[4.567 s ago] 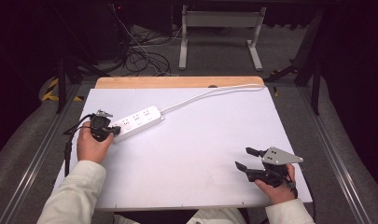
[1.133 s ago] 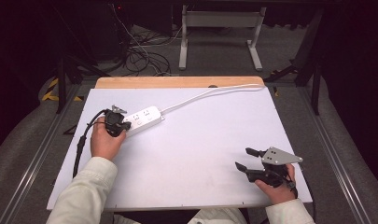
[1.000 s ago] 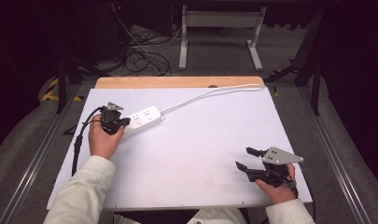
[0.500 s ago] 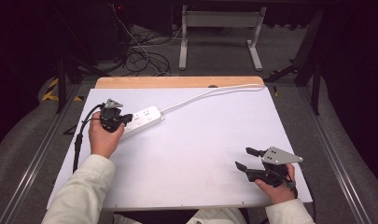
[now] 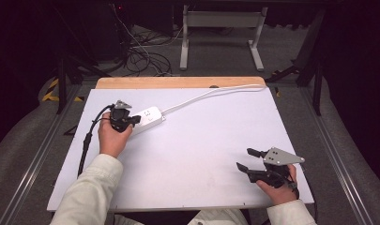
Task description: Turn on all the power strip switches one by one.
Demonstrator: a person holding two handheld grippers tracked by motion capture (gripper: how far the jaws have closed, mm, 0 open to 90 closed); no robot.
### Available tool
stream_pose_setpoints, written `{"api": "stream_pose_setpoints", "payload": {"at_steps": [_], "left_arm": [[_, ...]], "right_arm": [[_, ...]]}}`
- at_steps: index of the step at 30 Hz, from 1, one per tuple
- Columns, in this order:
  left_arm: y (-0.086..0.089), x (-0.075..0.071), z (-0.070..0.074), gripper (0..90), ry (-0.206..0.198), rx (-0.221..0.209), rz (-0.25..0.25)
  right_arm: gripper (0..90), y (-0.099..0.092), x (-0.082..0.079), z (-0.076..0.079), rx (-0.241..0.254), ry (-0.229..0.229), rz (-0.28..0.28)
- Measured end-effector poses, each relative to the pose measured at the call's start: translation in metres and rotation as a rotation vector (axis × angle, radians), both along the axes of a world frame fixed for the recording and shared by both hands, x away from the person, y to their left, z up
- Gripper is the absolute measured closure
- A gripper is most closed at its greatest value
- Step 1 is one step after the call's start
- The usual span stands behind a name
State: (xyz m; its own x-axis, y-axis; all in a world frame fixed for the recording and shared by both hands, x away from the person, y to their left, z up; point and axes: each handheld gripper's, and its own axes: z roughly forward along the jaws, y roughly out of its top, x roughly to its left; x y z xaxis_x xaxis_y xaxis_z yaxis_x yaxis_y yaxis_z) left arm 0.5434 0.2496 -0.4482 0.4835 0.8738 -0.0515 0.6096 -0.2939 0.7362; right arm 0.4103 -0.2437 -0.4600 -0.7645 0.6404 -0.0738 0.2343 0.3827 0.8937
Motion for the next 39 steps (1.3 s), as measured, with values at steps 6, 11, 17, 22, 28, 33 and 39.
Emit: {"api": "stream_pose_setpoints", "payload": {"at_steps": [6,11,17,22,28,33,39], "left_arm": [[-0.0023,0.0027,-0.0052,90.0,0.012,0.023,0.009],[-0.0035,0.0041,-0.0076,90.0,0.014,0.027,0.016],[-0.0047,0.0051,-0.0093,90.0,0.007,0.028,0.024],[-0.0042,0.0058,-0.01,90.0,0.008,0.013,0.028],[-0.0053,0.0057,-0.0101,90.0,0.017,0.016,0.038],[-0.0029,0.0047,-0.0098,90.0,0.02,0.05,0.067],[-0.0026,0.0036,-0.0101,90.0,0.011,0.055,0.067]], "right_arm": [[34.1,-0.0003,0.0,0.0,0.0,0.0,-0.001],[34.1,-0.0004,-0.0001,0.0001,-0.001,0.001,0.0],[34.1,-0.0005,0.0,0.0,0.001,0.001,0.001],[34.1,-0.0005,-0.0002,0.0,0.002,0.001,0.004],[34.1,-0.0004,-0.0008,0.0002,0.003,0.001,0.006],[34.1,-0.0004,-0.0007,0.0002,0.003,0.001,0.007],[34.1,-0.0004,-0.0007,0.0002,0.003,0.0,0.009]]}}
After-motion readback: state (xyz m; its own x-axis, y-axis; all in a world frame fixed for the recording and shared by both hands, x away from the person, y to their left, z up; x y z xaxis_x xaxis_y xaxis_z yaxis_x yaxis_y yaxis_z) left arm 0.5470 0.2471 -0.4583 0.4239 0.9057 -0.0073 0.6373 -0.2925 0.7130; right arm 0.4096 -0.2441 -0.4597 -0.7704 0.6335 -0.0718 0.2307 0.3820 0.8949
